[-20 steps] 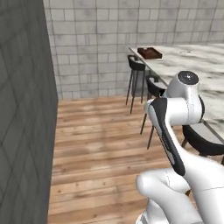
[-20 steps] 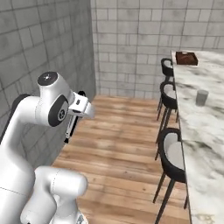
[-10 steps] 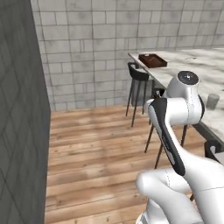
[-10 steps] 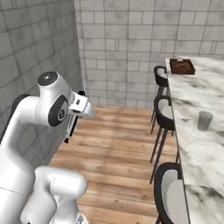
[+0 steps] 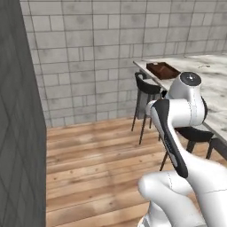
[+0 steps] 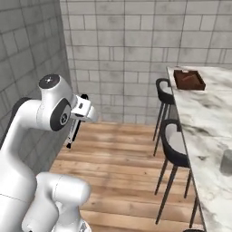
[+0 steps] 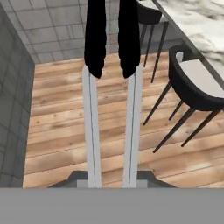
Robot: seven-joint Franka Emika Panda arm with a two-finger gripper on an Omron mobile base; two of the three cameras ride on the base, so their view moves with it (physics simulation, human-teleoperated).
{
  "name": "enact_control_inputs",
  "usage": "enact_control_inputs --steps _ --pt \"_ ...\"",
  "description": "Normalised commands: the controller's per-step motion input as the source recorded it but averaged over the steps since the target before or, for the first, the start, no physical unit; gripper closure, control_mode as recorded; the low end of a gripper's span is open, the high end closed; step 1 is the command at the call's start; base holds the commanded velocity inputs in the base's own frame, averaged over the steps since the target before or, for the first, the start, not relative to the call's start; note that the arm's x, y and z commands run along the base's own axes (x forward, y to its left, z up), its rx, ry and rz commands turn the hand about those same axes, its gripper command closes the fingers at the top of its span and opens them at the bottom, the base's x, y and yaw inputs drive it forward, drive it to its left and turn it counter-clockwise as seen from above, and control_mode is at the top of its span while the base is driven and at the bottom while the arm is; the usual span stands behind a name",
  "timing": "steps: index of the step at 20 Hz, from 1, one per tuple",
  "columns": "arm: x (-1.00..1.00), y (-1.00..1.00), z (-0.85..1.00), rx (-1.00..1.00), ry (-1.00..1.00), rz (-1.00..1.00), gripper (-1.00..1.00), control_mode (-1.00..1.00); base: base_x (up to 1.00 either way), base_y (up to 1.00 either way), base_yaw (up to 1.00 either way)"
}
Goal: Take the tongs from the drawer on the right and place them on the dining counter next to the tray containing the hot dog.
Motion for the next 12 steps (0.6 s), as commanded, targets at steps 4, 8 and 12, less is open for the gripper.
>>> enact_control_inputs --steps 4,8,12 --pt "0.00 0.00 0.00 0.00 0.00 0.00 1.00 1.00 1.00 0.43 -0.15" --pt "0.00 0.00 0.00 0.00 0.00 0.00 1.00 1.00 1.00 0.34 -0.17" --pt "0.00 0.00 0.00 0.00 0.00 0.00 1.00 1.00 1.00 0.19 -0.20"
